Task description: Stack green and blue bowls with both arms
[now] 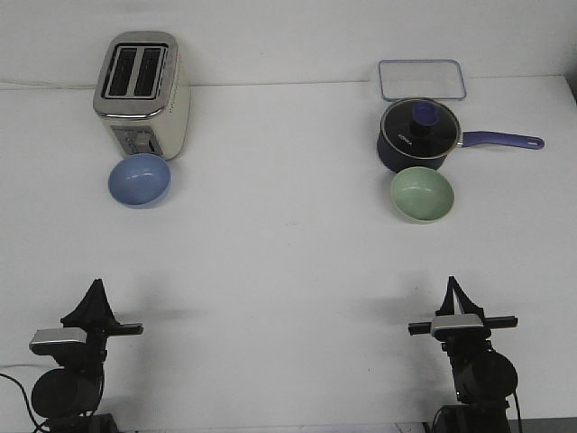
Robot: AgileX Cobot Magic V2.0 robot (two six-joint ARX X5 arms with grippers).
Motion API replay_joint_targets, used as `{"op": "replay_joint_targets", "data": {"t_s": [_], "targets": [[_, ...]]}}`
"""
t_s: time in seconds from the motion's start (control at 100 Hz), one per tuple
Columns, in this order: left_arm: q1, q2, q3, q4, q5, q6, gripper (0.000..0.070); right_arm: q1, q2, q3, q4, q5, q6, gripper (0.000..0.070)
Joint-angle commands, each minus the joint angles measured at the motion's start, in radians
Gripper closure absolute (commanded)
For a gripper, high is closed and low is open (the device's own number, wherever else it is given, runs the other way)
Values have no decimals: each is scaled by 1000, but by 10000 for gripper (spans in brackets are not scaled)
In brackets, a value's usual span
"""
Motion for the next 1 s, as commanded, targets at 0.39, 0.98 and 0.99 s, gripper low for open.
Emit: {"op": "replay_joint_targets", "data": {"t_s": [0.39, 0.98, 0.99], "targets": [[0, -1, -19, 10, 4, 5, 685, -1, 0, 14, 45, -2, 627, 700], [0, -1, -19, 10, 4, 5, 685, -6, 637, 731, -386, 1, 542, 242], [0, -1, -19, 10, 4, 5, 685, -7, 651, 743, -392, 1, 538, 235]]}}
